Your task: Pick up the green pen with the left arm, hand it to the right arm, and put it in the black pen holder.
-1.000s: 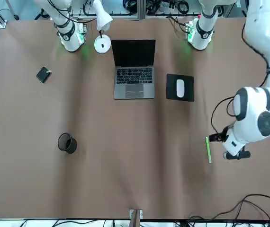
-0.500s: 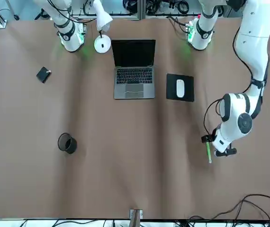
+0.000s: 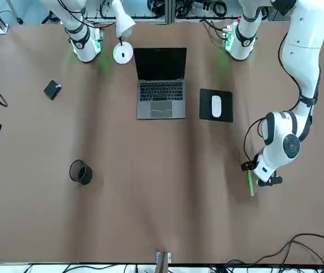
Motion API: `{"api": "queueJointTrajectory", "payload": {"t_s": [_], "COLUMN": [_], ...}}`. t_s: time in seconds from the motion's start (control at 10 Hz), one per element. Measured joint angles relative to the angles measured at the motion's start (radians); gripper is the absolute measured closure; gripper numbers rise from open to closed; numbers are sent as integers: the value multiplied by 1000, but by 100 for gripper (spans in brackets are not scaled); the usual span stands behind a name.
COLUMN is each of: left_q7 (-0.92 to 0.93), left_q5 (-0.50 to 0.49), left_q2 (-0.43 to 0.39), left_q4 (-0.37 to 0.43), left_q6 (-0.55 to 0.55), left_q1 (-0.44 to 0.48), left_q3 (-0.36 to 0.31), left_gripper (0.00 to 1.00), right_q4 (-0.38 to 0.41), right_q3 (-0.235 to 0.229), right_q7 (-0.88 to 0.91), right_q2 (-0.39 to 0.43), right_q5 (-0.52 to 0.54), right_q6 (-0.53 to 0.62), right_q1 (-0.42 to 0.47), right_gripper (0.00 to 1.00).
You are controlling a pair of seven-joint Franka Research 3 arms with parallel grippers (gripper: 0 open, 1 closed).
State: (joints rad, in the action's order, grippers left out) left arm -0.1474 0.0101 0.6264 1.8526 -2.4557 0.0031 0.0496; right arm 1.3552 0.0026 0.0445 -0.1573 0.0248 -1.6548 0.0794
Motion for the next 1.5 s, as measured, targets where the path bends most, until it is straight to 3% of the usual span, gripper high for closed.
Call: {"api": "queueJointTrajectory", "payload": {"t_s": [0.3, 0.5, 0.7, 0.9, 1.2, 1.5], "left_q7": [0, 0, 6, 19, 134, 310], "left_q5": [0, -4, -4, -4, -5, -36], "left_q2": [8, 4, 2, -41, -166, -215], "left_q4": [0, -1, -7, -30, -73, -152], "left_q6": [-5, -6, -16, -23, -8, 115], "left_q1": [0, 4, -1, -5, -11, -15], "left_q3": [-1, -5, 2, 16, 66, 158], "left_gripper": [45, 78, 82, 82, 82, 82], "right_q4": [-1, -1, -1, 8, 18, 18], "right_q3": [0, 0, 1, 0, 2, 6], "right_q7": [-131, -157, -160, -210, -445, -718], "right_q2": [-2, -2, -4, -19, -65, -96], "right_q5": [0, 0, -7, -99, -215, -291], "right_q6": [29, 45, 84, 96, 89, 22], "right_q1": [-14, -25, -35, -39, -80, -187], "right_gripper": [0, 0, 0, 0, 0, 0]}}
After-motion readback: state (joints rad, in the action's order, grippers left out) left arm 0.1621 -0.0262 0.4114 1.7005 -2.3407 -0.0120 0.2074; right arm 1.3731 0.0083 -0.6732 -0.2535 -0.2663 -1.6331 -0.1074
